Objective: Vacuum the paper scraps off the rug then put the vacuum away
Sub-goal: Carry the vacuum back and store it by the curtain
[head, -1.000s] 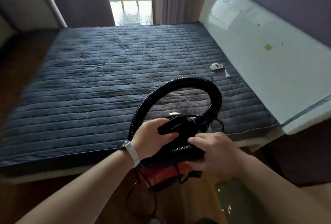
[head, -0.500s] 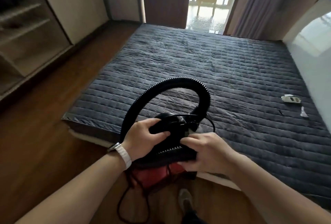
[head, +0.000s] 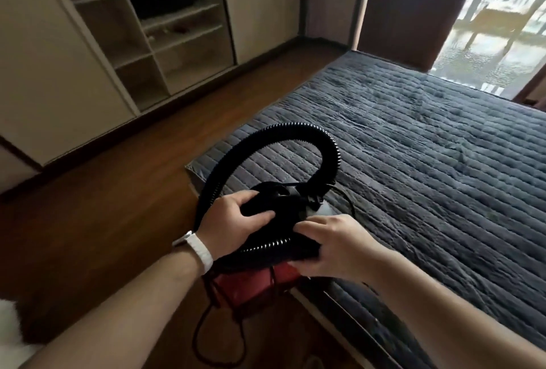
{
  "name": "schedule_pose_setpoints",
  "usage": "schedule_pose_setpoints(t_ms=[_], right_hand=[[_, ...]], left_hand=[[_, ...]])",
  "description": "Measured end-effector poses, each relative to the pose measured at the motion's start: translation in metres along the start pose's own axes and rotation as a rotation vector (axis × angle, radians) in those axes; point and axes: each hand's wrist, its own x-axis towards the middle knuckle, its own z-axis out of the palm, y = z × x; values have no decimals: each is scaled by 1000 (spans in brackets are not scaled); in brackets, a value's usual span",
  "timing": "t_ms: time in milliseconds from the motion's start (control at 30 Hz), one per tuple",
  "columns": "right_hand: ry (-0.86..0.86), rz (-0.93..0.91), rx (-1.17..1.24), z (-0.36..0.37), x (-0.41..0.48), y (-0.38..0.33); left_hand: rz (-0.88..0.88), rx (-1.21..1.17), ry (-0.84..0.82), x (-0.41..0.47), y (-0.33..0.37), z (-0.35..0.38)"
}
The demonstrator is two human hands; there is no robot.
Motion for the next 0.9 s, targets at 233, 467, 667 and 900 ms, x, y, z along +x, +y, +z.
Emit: schedule_pose_setpoints(t_ms=[233,467,667,900], right_hand=[[-21,-105,22,23,72,3],[-17,-136,-18,71,157,-28],[-54,-154,0,129,245,-76],[-116,-194,2,191,353,-136]], left_hand=[[-79,-23,189,-13,-19,-51],[-129,-16,280,-11,-69,-125],[-181,-15,313,3,-130,-217],[-226,17,361,20,-195,-337]])
